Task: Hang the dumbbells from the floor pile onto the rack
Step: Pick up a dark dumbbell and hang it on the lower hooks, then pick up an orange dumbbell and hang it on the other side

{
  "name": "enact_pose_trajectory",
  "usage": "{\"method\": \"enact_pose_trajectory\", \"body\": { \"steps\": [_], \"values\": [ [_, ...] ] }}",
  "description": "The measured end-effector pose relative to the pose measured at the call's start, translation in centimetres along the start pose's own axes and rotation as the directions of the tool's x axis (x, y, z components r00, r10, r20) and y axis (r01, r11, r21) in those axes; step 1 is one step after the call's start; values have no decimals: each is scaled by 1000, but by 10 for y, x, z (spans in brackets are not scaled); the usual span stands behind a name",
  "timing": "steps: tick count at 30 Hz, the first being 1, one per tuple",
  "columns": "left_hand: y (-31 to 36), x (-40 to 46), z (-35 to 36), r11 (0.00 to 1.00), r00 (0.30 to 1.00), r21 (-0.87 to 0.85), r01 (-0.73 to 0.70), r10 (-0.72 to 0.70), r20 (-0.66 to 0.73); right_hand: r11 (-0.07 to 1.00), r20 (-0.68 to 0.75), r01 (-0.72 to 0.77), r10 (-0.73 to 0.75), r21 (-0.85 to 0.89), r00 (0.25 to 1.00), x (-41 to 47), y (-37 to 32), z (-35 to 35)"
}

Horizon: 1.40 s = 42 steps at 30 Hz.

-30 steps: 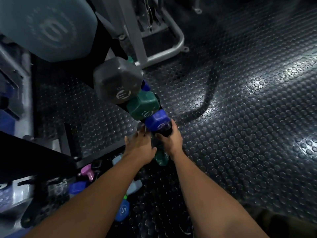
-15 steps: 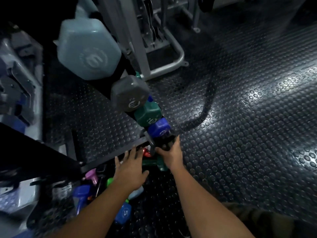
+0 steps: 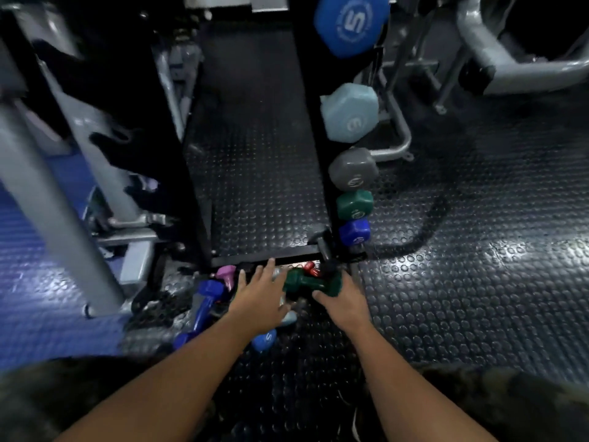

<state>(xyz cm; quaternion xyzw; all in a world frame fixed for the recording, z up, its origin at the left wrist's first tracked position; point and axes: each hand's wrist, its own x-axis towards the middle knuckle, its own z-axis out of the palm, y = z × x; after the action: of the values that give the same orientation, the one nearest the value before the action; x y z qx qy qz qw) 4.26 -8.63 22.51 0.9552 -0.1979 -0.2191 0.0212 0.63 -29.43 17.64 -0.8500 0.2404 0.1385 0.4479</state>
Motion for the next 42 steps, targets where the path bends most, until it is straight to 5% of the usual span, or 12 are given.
{"method": "enact_pose_trajectory", "body": {
  "steps": [7,13,20,29,42],
  "values": [
    [-18,-88,-23,995,998,-98,37,-41,-43,964,184,194,-160,-182,970,-86,-45,-5],
    [-58,-141,-30,903,983,-418,102,-156,-97,920,178,331,-296,-212,938,-139,-69,-9],
    [-98,-197,-20,815,940,-506,282,-341,-26,845,210,473,-430,-250,878,-188,-95,15],
    [-112,-225,-13,751,917,-581,315,-399,-18,848,242,471,-418,-242,876,-205,-110,40],
    [-114,-212,-8,786,945,-556,270,-328,-5,889,212,382,-334,-252,918,-207,-83,32]
  ]
}}
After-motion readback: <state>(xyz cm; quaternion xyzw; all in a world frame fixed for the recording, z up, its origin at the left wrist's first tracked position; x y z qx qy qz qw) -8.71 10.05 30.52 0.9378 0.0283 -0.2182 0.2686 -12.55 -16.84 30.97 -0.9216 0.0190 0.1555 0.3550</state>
